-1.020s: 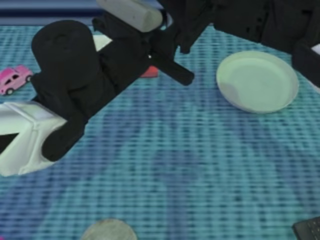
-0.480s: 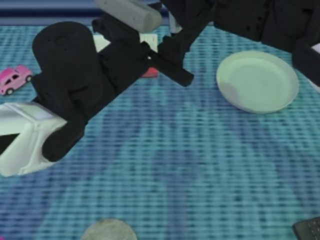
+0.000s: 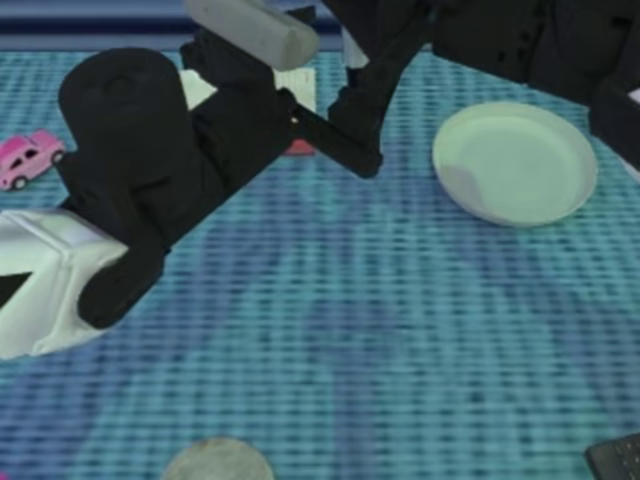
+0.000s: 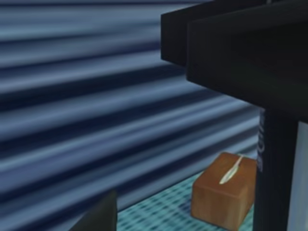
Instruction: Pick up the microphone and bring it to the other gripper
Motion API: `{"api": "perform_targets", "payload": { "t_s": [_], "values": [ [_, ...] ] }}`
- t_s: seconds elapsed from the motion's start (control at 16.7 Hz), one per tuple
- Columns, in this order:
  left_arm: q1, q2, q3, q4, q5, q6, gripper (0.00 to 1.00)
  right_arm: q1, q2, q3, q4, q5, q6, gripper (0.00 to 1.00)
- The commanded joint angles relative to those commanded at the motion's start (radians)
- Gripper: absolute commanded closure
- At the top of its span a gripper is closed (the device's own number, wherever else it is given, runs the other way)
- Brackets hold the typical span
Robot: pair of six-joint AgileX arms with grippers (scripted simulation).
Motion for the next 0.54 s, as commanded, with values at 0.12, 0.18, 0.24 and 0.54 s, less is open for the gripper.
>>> {"api": "perform_targets", "payload": {
  "t_s": [0.12, 0.18, 0.24, 0.54],
  "values": [
    [0.017, -0.058, -0.052, -0.01, 0.005, -0.001, 0.0, -0.025, -0.02, -0.019, 0.0, -0.028, 0.004, 1.0],
    [0.026, -0.103, -0.086, -0.017, 0.009, -0.001, 0.0, -0.042, -0.032, -0.031, 0.0, -0.046, 0.005, 1.0],
    [0.035, -0.151, -0.122, -0.024, 0.015, -0.002, 0.0, -0.06, -0.046, -0.044, 0.001, -0.064, 0.005, 1.0],
    [0.058, -0.27, -0.227, -0.04, 0.036, -0.003, 0.0, -0.112, -0.084, -0.083, 0.0, -0.122, -0.004, 1.0]
  ]
}}
